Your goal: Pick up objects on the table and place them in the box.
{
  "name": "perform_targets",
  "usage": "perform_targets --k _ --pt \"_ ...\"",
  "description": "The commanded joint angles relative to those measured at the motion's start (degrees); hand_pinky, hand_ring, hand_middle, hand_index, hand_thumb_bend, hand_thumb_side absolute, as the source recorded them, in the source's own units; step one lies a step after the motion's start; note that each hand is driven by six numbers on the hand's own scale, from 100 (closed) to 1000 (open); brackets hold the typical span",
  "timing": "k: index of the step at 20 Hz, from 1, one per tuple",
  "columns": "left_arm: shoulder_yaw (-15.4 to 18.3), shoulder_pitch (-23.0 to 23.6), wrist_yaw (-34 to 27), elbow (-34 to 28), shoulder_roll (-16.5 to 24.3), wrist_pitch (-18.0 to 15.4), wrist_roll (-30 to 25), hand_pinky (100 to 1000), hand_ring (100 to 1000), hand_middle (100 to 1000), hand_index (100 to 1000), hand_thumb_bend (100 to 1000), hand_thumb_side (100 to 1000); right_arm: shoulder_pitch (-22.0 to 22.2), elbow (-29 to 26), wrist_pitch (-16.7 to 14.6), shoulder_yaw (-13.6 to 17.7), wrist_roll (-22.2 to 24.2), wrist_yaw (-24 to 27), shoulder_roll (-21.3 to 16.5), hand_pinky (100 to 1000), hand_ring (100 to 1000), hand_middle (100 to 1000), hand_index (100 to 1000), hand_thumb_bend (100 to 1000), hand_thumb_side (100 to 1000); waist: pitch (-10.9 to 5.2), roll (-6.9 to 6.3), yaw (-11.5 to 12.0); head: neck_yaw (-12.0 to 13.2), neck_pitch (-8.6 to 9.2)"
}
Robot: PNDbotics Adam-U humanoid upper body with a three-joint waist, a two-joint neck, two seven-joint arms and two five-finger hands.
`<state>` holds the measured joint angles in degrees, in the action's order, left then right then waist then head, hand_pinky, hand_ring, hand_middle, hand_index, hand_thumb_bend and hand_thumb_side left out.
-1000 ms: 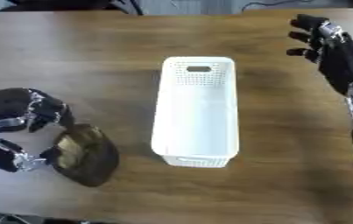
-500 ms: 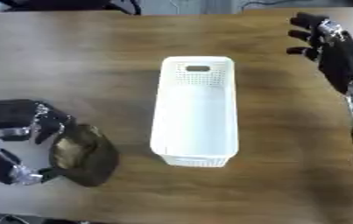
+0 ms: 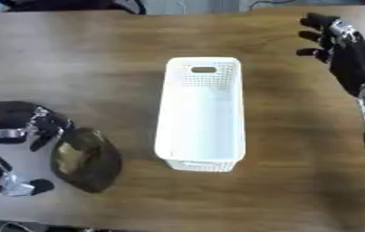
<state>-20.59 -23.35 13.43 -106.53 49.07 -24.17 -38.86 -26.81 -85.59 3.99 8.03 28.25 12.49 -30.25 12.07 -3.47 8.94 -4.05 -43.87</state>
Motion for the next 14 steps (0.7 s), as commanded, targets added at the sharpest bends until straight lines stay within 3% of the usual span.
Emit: perform_targets --k 1,11,12,14 --pt "0.90 -0.74 -0.39 -1.00 1.93 -4.11 -4.04 654 321 674 807 247 391 -0.83 -0.54 -0.09 0.17 0.07 -0.34 -1.40 825 974 982 1000 100 1000 -0.97 -0.03 0.08 0.14 0.11" --pt "-0.52 -2.05 2.99 1.76 0.26 -4.68 -4.78 636 284 668 801 164 370 -0.89 -0.76 0.22 0.19 0.14 -0.41 -1.26 825 975 982 1000 100 1000 -0.74 -0.35 0.04 0.37 0.22" --pt "-0.76 -2.41 3.67 2.39 -0.20 -4.93 -4.99 622 250 666 798 132 318 -0.97 -0.82 0.29 0.15 0.20 -0.45 -1.16 825 975 982 1000 100 1000 -0.62 -0.35 -0.06 0.46 0.25" --pt "-1.19 -2.93 5.04 3.71 -1.30 -5.54 -5.23 621 242 663 796 129 313 -1.12 -0.92 0.40 0.07 0.34 -0.54 -1.04 825 975 982 1000 100 1000 -0.46 -0.33 -0.26 0.52 0.34"
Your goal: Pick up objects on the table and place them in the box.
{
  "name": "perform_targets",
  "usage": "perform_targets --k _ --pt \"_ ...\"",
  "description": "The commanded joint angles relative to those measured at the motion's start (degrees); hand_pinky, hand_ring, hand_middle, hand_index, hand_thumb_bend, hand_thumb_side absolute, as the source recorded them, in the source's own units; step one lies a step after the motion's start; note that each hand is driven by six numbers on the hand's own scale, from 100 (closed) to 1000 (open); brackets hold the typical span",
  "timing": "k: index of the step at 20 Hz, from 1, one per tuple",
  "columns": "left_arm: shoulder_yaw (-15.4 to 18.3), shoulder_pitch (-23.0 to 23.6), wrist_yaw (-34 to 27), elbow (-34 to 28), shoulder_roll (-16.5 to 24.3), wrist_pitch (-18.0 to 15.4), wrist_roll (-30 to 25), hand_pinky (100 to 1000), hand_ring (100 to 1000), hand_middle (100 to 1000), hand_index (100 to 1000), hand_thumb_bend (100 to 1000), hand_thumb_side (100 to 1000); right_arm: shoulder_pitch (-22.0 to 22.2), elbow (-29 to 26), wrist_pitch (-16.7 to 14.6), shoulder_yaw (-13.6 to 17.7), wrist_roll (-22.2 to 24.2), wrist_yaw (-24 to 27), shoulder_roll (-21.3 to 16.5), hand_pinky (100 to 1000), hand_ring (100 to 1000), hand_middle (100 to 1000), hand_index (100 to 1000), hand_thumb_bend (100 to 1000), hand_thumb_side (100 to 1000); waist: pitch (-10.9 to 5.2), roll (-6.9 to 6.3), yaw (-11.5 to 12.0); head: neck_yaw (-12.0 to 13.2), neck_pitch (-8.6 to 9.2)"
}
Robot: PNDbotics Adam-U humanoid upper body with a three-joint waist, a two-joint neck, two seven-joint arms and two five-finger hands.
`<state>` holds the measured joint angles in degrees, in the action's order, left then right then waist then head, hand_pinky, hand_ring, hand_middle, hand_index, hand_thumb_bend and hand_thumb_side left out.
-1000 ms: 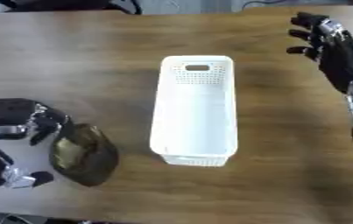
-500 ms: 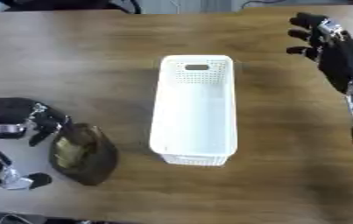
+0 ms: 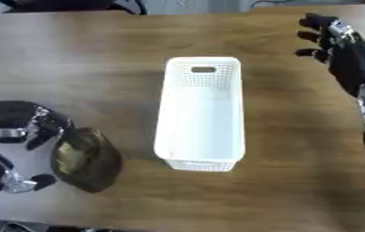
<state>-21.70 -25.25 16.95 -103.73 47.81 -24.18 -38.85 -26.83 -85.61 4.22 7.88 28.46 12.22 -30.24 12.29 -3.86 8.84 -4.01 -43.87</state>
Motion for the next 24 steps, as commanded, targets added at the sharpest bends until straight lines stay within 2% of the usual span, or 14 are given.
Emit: perform_targets --k 1,7,16,18,21,24 --pt "-0.27 -1.12 2.00 1.48 -0.50 -5.86 -5.22 621 242 663 795 118 311 -1.15 -0.93 0.19 0.23 0.14 -0.28 -1.02 825 975 982 1000 100 1000 -0.61 0.05 -0.29 0.46 0.39" --pt "-0.94 -0.94 3.03 3.40 -1.89 -6.97 -4.72 624 244 660 792 114 327 -1.31 -1.04 0.24 0.29 0.12 -0.36 -1.03 825 975 983 1000 100 1000 -0.16 0.04 -0.76 0.45 0.38" --pt "-1.15 -0.42 1.85 4.52 -1.41 -6.92 -5.05 637 258 665 792 102 352 -1.24 -1.13 0.35 0.33 0.14 -0.46 -1.13 825 975 983 1000 100 1000 -0.02 -0.16 -0.80 0.40 0.19" --pt "-1.17 -0.15 1.11 4.58 -0.85 -6.67 -5.80 644 269 684 802 118 368 -1.22 -1.12 0.34 0.34 0.13 -0.47 -1.15 825 975 983 1000 100 1000 -0.04 -0.17 -0.85 0.37 0.16" --pt "-1.22 0.42 -0.31 4.19 1.02 -6.28 -8.58 657 297 726 831 229 419 -1.13 -1.01 0.28 0.30 0.15 -0.53 -1.28 825 975 983 1000 100 1000 -0.15 -0.24 -0.87 0.37 0.05" --pt "-0.74 0.71 -1.86 3.36 2.46 -5.90 -11.61 659 303 735 840 301 435 -0.93 -0.91 0.30 0.27 0.19 -0.63 -1.35 826 975 983 1000 100 1000 -0.29 -0.45 -0.75 0.30 -0.14"
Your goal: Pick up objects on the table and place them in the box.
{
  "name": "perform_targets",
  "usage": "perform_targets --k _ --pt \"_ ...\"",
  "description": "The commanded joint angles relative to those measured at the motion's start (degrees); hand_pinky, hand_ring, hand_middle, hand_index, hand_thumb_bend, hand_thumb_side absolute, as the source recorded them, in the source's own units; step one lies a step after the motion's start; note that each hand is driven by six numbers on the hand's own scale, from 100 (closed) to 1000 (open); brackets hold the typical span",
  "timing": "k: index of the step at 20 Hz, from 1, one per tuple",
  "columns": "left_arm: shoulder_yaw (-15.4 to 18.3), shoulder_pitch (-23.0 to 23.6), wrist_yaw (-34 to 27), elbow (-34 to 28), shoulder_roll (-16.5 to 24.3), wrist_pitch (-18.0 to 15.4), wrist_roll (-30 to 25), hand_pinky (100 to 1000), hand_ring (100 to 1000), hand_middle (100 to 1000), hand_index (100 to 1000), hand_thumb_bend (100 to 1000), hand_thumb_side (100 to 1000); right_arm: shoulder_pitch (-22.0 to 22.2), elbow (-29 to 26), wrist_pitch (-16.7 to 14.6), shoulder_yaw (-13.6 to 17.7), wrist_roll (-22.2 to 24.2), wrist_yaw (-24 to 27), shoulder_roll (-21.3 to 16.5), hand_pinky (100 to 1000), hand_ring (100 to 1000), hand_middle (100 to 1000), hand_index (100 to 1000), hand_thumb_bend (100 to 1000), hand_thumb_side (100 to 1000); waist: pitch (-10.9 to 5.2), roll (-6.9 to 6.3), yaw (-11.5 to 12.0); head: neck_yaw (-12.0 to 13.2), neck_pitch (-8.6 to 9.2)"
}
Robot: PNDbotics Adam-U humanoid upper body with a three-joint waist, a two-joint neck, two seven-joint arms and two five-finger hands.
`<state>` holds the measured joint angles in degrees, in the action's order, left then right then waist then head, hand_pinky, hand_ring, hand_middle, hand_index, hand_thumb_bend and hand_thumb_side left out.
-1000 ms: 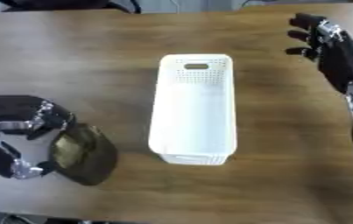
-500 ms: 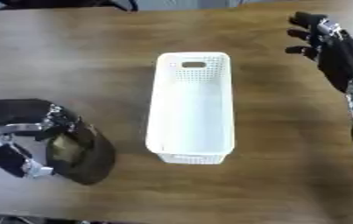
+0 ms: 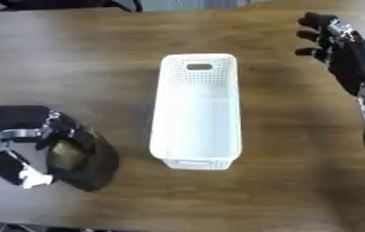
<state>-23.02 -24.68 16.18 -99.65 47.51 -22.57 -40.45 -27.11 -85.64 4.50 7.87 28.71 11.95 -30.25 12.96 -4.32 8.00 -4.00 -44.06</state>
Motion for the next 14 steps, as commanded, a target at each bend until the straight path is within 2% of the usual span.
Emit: perform_targets --k 1,11,14 --pt "0.68 0.13 -1.43 -0.90 2.92 -7.40 -10.75 659 303 736 841 307 435 -0.62 -0.88 0.05 0.25 -0.01 -0.41 -1.33 826 975 983 1000 100 1000 -0.96 -0.04 0.12 0.27 0.05" --pt "1.40 0.36 -1.76 -1.09 2.95 -6.82 -11.51 657 302 731 835 301 427 -0.64 -0.81 -0.04 0.31 -0.03 -0.44 -1.41 826 975 983 1000 100 1000 -0.93 -0.02 0.07 0.18 0.24" --pt "1.75 0.32 -1.47 -0.98 2.69 -6.64 -11.33 652 296 713 819 284 393 -0.66 -0.81 -0.03 0.34 -0.05 -0.45 -1.43 826 975 983 1000 100 1000 -0.92 0.02 0.17 0.20 0.25"
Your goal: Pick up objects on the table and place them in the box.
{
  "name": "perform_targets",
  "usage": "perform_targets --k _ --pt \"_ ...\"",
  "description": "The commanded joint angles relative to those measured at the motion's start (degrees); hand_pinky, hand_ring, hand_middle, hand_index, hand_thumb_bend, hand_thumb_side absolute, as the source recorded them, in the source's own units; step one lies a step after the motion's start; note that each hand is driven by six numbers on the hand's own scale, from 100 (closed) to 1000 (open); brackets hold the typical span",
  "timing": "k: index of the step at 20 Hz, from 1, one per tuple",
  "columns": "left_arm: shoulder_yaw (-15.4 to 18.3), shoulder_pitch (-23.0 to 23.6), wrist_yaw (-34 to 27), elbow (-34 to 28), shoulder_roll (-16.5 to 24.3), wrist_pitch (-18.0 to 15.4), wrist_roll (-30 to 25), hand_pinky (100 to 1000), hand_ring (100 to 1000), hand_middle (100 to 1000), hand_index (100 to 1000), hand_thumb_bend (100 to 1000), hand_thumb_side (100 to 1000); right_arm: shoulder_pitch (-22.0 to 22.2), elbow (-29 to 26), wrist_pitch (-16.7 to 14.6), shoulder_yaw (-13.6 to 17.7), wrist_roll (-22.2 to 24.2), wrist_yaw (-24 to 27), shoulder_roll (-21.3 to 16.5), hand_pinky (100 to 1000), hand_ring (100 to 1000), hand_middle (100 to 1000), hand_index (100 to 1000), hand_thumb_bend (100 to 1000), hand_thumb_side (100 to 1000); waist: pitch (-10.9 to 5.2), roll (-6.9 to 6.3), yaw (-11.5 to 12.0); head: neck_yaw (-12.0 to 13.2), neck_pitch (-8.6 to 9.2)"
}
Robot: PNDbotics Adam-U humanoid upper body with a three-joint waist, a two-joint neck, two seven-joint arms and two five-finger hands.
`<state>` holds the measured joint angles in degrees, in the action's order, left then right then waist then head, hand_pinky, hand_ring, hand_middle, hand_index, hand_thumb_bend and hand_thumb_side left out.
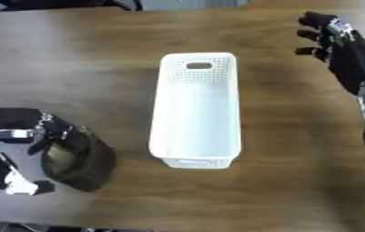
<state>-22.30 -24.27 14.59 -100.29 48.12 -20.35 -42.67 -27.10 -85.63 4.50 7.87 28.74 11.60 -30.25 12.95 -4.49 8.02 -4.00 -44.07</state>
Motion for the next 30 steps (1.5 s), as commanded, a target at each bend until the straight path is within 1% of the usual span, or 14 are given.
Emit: perform_targets --k 1,2,4,6,8,12,16,18,21,22,23,25,26,30 --pt "1.04 -0.19 0.53 -0.23 1.84 -8.85 -9.01 651 296 712 817 283 386 -0.71 -0.82 -0.05 0.34 -0.07 -0.09 -1.42 826 975 983 1000 100 1000 -0.90 0.22 0.17 0.21 0.28" --pt "0.99 -0.30 0.99 -0.11 1.63 -8.92 -8.92 651 296 712 817 282 383 -0.74 -0.82 -0.05 0.33 -0.07 -0.08 -1.41 826 975 983 1000 100 1000 -0.89 0.24 0.18 0.20 0.29" --pt "0.94 -0.81 2.88 0.27 0.81 -9.41 -8.81 629 274 693 799 274 305 -0.85 -0.83 -0.07 0.27 0.00 -0.10 -1.34 826 975 983 1000 100 1000 -0.78 0.32 0.13 0.30 0.32" --pt "1.38 -1.28 6.48 0.60 -0.18 -10.54 -8.06 556 205 645 764 265 225 -0.95 -0.84 -0.11 0.29 0.00 -0.14 -1.26 826 975 983 1000 100 1000 -0.68 0.39 0.03 0.34 0.35" --pt "1.92 -1.43 10.91 0.69 -0.86 -12.22 -6.07 481 156 615 742 284 190 -1.01 -0.83 -0.14 0.33 -0.04 -0.18 -1.21 826 975 983 1000 100 1000 -0.58 0.45 -0.09 0.32 0.43" --pt "1.84 -0.50 20.69 1.41 -1.75 -15.93 -1.00 507 194 639 755 312 208 -1.08 -0.88 -0.11 0.44 -0.13 -0.18 -1.13 826 975 983 1000 100 1000 -0.43 0.46 -0.28 0.31 0.55" --pt "1.37 0.13 24.78 3.02 -2.77 -17.46 3.10 508 200 604 724 314 223 -1.10 -1.00 0.02 0.48 -0.16 -0.15 -1.03 827 975 984 1000 100 1000 -0.36 0.45 -0.14 0.22 0.56" --pt "1.52 0.09 25.92 3.44 -3.34 -17.62 5.37 470 167 503 636 300 207 -1.09 -1.06 0.07 0.52 -0.17 -0.17 -0.98 827 975 984 1000 100 1000 -0.29 0.48 -0.02 0.19 0.55" --pt "1.81 -0.39 28.17 3.80 -4.20 -17.07 9.63 391 100 330 464 234 166 -1.14 -1.15 0.09 0.55 -0.19 -0.17 -0.94 827 975 984 1000 100 1000 -0.22 0.54 0.02 0.10 0.65" --pt "1.89 -0.67 29.09 3.88 -4.46 -16.77 11.36 302 100 210 360 100 193 -1.14 -1.15 0.09 0.56 -0.21 -0.18 -0.93 827 975 984 1000 100 1000 -0.20 0.58 0.00 0.06 0.71" --pt "2.03 -0.89 29.76 4.03 -4.70 -16.17 13.54 212 100 101 293 100 238 -1.16 -1.15 0.08 0.57 -0.22 -0.19 -0.94 827 976 984 1000 100 1000 -0.18 0.60 -0.03 0.04 0.76" --pt "2.18 -1.42 30.97 4.20 -4.94 -14.78 18.46 113 100 100 195 100 248 -1.20 -1.14 0.01 0.58 -0.25 -0.18 -0.94 827 975 984 1000 100 1000 -0.17 0.67 -0.11 0.02 0.83" --pt "2.20 -1.63 31.56 4.15 -5.00 -14.37 20.84 100 100 100 156 100 246 -1.21 -1.12 -0.01 0.59 -0.27 -0.15 -0.94 827 976 984 1000 100 1000 -0.16 0.69 -0.14 0.01 0.85" --pt "1.85 -1.80 33.25 4.76 -5.15 -13.83 27.02 100 100 100 135 100 245 -1.23 -1.11 -0.03 0.61 -0.27 -0.11 -0.89 827 976 984 1000 100 1000 -0.15 0.72 -0.18 -0.04 1.07"
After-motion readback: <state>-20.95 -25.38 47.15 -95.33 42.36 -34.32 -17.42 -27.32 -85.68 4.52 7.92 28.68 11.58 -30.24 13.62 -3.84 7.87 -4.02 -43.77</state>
